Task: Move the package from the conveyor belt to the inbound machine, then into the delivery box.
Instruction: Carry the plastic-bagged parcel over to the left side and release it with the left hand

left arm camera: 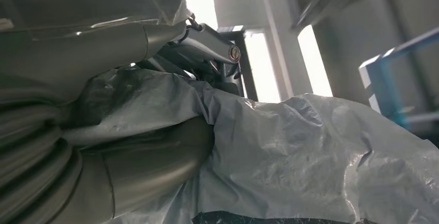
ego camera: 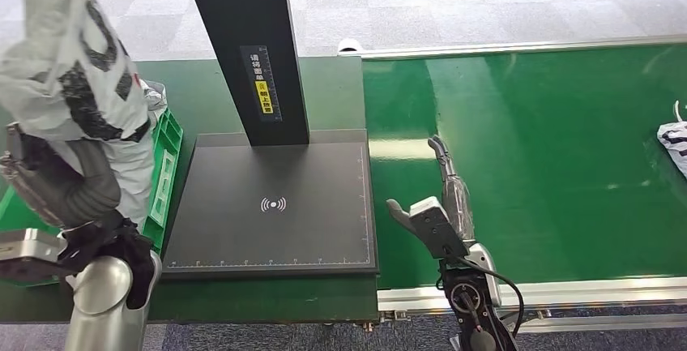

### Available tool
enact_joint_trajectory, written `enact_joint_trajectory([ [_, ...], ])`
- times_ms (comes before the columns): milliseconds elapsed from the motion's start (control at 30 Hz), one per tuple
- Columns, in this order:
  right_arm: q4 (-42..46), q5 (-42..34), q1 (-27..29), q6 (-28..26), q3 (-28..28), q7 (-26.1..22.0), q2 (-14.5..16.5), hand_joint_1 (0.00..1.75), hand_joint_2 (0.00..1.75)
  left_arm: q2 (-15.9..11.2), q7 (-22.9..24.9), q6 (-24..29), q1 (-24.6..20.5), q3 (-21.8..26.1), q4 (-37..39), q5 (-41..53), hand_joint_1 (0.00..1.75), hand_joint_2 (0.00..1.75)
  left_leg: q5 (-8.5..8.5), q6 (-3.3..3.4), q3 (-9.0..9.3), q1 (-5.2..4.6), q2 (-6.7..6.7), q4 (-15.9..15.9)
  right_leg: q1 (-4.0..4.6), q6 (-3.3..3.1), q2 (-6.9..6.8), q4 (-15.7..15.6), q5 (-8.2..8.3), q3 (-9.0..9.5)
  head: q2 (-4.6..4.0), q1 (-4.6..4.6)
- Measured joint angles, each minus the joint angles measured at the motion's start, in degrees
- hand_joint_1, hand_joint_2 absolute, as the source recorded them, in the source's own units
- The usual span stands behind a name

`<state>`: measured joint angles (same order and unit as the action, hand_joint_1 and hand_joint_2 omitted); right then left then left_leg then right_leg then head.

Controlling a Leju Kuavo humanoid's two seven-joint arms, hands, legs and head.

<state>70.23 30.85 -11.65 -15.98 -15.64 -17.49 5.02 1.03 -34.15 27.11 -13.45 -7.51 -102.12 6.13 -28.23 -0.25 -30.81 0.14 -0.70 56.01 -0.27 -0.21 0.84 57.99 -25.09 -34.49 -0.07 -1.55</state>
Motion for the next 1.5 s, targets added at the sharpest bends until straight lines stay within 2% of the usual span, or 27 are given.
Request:
enact_joint_trajectory([
  [167, 1.5, 0.1, 0.7, 0.0, 0.4, 0.0, -0.1, 0.0, 1.75, -0.4, 1.2, 1.2, 0.2, 1.9, -4.1, 1.4, 1.75, 1.75, 0.02, 0.0, 0.03, -0.01, 0.0, 0.0, 0.0, 0.0, 0.0, 0.0, 0.01, 0.01, 0.0, 0.0],
  [267, 2.3, 0.5, 0.8, 0.5, 0.5, 0.1, -0.1, 0.0, 1.75, -1.4, 7.7, 2.0, -2.9, 4.0, -0.6, 7.0, 1.75, 1.75, 0.05, 0.0, 0.04, -0.01, -0.1, 0.0, -0.01, -0.01, -0.04, 0.0, 0.02, 0.04, -0.01, 0.02],
  [367, 3.5, 1.0, 0.9, 1.2, 0.3, 0.4, 0.1, 0.0, 1.75, -3.8, 12.3, 2.4, -9.5, 8.5, 11.2, 12.8, 1.75, 1.75, 0.12, -0.08, 0.07, 0.03, -0.09, 0.0, 0.04, -0.13, -0.04, 0.0, 0.11, 0.04, -0.01, 0.01],
  [533, 4.5, 0.6, 1.0, 1.8, -0.6, 1.1, 0.1, 0.0, 1.75, -10.5, 16.0, 4.7, -22.4, 15.3, 39.0, 24.1, 1.75, 1.75, 0.25, -0.26, 0.08, 0.18, 0.17, 0.0, 0.22, -0.35, 0.18, 0.1, 0.27, -0.06, 0.0, 0.01],
  [633, 4.6, 0.1, 1.0, 1.9, -1.0, 1.1, 0.0, 0.0, 1.75, -13.4, 17.2, 5.3, -26.1, 16.8, 49.6, 27.1, 1.75, 1.75, 0.26, -0.28, 0.03, 0.21, 0.26, 0.0, 0.25, -0.37, 0.28, 0.1, 0.28, -0.12, 0.0, 0.01],
  [800, 4.6, -0.8, 0.9, 1.9, -1.6, 1.1, 0.0, 0.0, 1.75, -16.7, 24.8, 6.4, -29.4, 16.8, 61.6, 37.5, 1.75, 1.75, 0.24, -0.28, -0.12, 0.21, 0.26, 0.0, 0.24, -0.37, 0.29, 0.1, 0.27, -0.25, 0.0, 0.03],
  [900, 4.6, -1.2, 0.9, 1.8, -2.0, 1.1, -0.1, 0.0, 1.75, -18.2, 26.7, 6.6, -30.7, 16.8, 67.0, 40.1, 1.75, 1.75, 0.23, -0.28, -0.18, 0.21, 0.25, 0.0, 0.24, -0.37, 0.28, 0.0, 0.27, -0.32, 0.0, 0.02],
  [1067, 4.6, -1.9, 0.7, 1.6, -2.5, 1.1, -0.2, 0.0, 1.75, -19.9, 34.0, 7.0, -32.1, 15.9, 73.1, 47.2, 1.75, 1.75, 0.24, -0.28, -0.21, 0.22, 0.22, 0.0, 0.25, -0.37, 0.28, 0.0, 0.27, -0.35, 0.0, 0.02],
  [1167, 4.6, -2.2, 0.5, 1.5, -2.6, 1.1, -0.2, 0.0, 1.75, -20.3, 35.5, 5.0, -32.7, 15.6, 75.0, 47.7, 1.73, 1.75, 0.24, -0.29, -0.21, 0.22, 0.18, 0.0, 0.25, -0.37, 0.26, 0.0, 0.27, -0.35, 0.0, 0.02],
  [1200, 4.6, -2.2, 0.4, 1.5, -2.7, 1.2, -0.3, 0.0, 1.75, -20.3, 35.5, 4.3, -32.8, 15.6, 75.5, 47.3, 1.68, 1.75, 0.24, -0.29, -0.22, 0.22, 0.17, 0.0, 0.25, -0.37, 0.26, 0.0, 0.27, -0.35, 0.0, 0.03],
  [1233, 4.6, -2.2, 0.4, 1.5, -2.7, 1.2, -0.3, 0.0, 1.75, -20.3, 35.5, 3.7, -32.8, 15.6, 75.8, 47.0, 1.43, 1.75, 0.24, -0.29, -0.22, 0.22, 0.17, 0.0, 0.25, -0.37, 0.27, 0.0, 0.27, -0.35, 0.0, 0.03],
  [1333, 4.5, -2.2, 0.3, 1.4, -2.7, 1.2, -0.4, 0.0, 1.75, -20.1, 34.3, 0.2, -33.1, 16.1, 76.6, 44.2, 0.18, 1.75, 0.24, -0.29, -0.22, 0.22, 0.17, 0.0, 0.25, -0.37, 0.26, 0.0, 0.27, -0.36, 0.0, 0.03],
  [1367, 4.5, -2.2, 0.3, 1.4, -2.8, 1.2, -0.4, 0.0, 1.75, -20.0, 33.0, -1.3, -33.2, 16.7, 76.8, 42.3, 0.0, 1.75, 0.24, -0.29, -0.23, 0.22, 0.16, 0.0, 0.25, -0.37, 0.26, 0.0, 0.27, -0.36, 0.0, 0.02],
  [1467, 4.2, -2.4, 0.1, 1.4, -3.1, 1.1, -0.5, 0.0, 1.75, -19.1, 25.8, -6.9, -33.3, 19.9, 76.8, 32.9, 0.0, 1.75, 0.24, -0.29, -0.23, 0.22, 0.15, 0.0, 0.25, -0.37, 0.26, 0.0, 0.27, -0.36, 0.0, 0.02],
  [1500, 4.1, -2.6, 0.0, 1.4, -3.2, 1.1, -0.5, 0.0, 1.75, -18.7, 23.0, -9.5, -33.3, 21.4, 76.6, 28.7, 0.0, 1.31, 0.24, -0.29, -0.24, 0.22, 0.14, 0.0, 0.25, -0.37, 0.25, 0.0, 0.27, -0.36, 0.0, 0.02],
])
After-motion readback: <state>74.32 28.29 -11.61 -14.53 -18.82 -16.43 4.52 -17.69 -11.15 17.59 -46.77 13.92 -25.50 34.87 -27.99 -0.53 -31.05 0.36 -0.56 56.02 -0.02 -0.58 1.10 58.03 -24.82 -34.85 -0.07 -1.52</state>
